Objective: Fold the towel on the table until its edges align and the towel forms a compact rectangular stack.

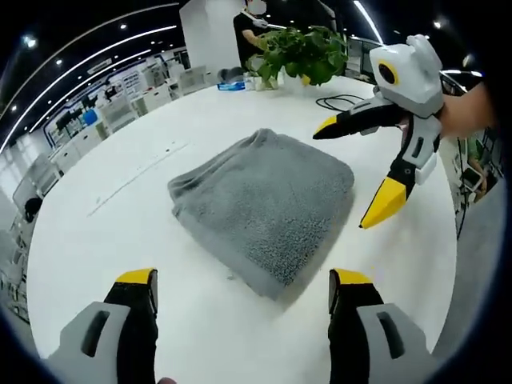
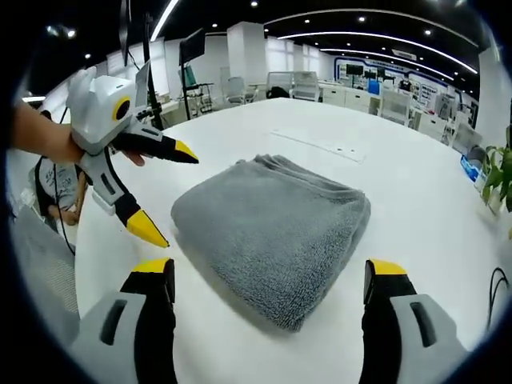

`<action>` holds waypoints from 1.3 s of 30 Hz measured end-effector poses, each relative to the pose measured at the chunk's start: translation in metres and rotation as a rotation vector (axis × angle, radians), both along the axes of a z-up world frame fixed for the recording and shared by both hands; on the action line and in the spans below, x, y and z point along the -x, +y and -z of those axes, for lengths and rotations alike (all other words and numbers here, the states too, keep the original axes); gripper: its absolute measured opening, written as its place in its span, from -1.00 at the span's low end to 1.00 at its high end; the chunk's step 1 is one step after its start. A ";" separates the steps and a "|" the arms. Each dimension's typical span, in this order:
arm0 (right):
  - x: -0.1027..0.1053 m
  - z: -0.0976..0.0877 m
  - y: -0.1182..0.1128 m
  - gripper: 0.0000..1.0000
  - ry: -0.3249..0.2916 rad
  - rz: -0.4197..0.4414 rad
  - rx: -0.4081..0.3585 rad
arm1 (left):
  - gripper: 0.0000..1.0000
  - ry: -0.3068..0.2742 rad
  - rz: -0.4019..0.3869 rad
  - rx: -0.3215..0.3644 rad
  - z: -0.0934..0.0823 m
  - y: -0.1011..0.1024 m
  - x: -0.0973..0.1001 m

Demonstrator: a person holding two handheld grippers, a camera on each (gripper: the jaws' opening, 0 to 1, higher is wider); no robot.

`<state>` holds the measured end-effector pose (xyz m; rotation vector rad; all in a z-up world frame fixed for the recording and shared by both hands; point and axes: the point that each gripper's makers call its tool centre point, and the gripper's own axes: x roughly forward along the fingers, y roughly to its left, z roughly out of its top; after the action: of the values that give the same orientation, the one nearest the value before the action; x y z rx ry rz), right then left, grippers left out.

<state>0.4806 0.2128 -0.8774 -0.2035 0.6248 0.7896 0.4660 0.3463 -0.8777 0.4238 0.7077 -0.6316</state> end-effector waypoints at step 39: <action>0.050 -0.038 -0.008 0.99 -0.068 -0.008 -0.065 | 0.99 -0.071 -0.093 0.060 -0.044 0.007 0.067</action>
<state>0.4310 0.2051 -0.8394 -0.1727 0.5333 0.8060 0.3987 0.3535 -0.8336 0.3542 0.6351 -0.5465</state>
